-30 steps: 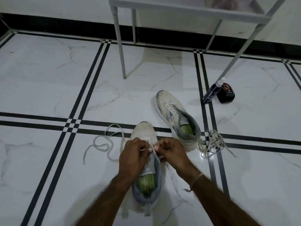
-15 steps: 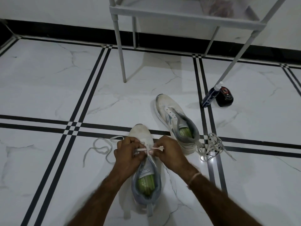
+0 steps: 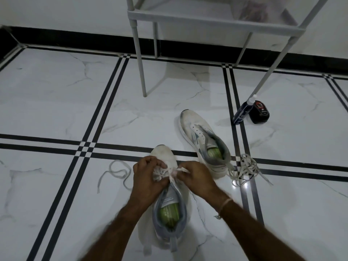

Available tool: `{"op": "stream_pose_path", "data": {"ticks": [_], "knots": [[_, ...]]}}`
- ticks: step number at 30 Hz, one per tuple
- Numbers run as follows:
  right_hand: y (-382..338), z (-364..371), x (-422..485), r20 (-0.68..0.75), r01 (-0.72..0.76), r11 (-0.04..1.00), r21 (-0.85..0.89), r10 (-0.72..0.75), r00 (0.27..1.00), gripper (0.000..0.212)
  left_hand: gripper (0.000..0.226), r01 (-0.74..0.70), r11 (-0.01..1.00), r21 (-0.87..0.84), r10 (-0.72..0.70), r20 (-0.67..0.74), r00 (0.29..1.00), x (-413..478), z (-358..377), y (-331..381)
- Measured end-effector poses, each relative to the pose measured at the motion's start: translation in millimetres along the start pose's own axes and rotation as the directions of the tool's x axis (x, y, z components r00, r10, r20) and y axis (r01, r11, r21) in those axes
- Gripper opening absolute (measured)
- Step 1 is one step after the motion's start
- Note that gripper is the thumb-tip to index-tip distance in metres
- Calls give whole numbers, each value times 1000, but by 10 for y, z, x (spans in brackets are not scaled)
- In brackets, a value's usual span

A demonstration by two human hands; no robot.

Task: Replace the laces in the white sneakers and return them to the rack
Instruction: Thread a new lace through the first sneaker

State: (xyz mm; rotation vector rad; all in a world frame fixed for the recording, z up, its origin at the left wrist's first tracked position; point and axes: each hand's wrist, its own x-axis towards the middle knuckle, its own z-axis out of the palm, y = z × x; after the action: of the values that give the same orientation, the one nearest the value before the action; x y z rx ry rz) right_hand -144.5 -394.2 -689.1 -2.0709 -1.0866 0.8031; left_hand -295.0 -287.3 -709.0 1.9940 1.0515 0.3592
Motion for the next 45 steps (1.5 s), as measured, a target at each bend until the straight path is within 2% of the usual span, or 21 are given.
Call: {"op": "stream_pose_path", "data": {"ticks": [1,3,5,6,8,11,13,15,16,18,20,21,25,27,28,30,32,34,36,39,45], "knots": [[-27,-69,-4,-58,-38,954,298,58,997,26,42,8,1000,-20,-8,-3,1000,-8,-14,-10],[-99,-352,44,-72,-82,549,831,252,965,22,54,57,997,-51,-58,-11,998,-14,-43,-49],[-160,-638,93,-82,-21,319,947,304,949,26,65,109,990,-95,-110,-10,994,-8,-54,-70],[-190,-707,106,-103,-4,335,942,303,947,28,68,126,985,-119,-126,2,992,-3,-51,-53],[-218,-642,116,-152,-42,569,821,290,945,24,72,144,978,-149,-140,39,989,15,-42,-29],[-78,-333,44,-113,-61,977,206,86,990,34,78,183,974,-136,-166,127,978,5,-70,39],[-17,-167,-5,49,-52,980,-192,62,997,52,86,211,974,-82,-195,172,966,-18,-99,72],[9,-76,-31,125,-49,938,-342,98,987,46,78,212,977,5,-210,156,965,-40,-119,99],[11,-68,-40,147,-34,950,-310,84,986,41,71,203,978,47,-207,133,969,-52,-124,109],[-6,-133,-61,134,-38,998,43,32,990,35,60,176,978,111,-188,109,976,-62,-135,139],[-44,-280,-68,36,-68,892,446,59,998,36,53,179,978,106,-190,110,976,-52,-155,157],[-37,-319,-75,-11,-75,846,528,95,995,35,48,183,980,81,-191,98,977,-45,-168,170],[44,-312,-52,-85,-122,957,264,149,985,26,35,168,984,63,-172,66,983,-14,-154,198],[9,-296,-8,-111,-133,986,105,145,983,61,40,167,982,88,-174,76,982,-17,-146,249],[-26,-295,9,-186,-87,996,9,87,979,67,44,163,980,115,-174,90,981,-23,-144,276],[-128,-316,37,-305,22,992,-121,-58,950,51,53,130,964,233,-157,100,983,-40,-158,330],[-176,-292,30,-219,99,986,-136,-127,967,39,54,109,930,350,-151,96,984,-57,-195,393],[-196,-167,-19,-41,128,989,-72,-131,990,39,46,163,936,311,-212,131,968,-50,-247,408],[-197,-38,-60,32,136,973,-185,-132,991,27,30,218,934,283,-273,172,947,-39,-292,407],[-172,87,-79,-21,163,978,-132,-168,986,9,11,223,956,189,-254,161,954,-22,-351,318],[-133,185,-45,-103,131,991,-6,-131,986,4,19,274,955,-117,-250,186,950,-17,-379,171]]}}
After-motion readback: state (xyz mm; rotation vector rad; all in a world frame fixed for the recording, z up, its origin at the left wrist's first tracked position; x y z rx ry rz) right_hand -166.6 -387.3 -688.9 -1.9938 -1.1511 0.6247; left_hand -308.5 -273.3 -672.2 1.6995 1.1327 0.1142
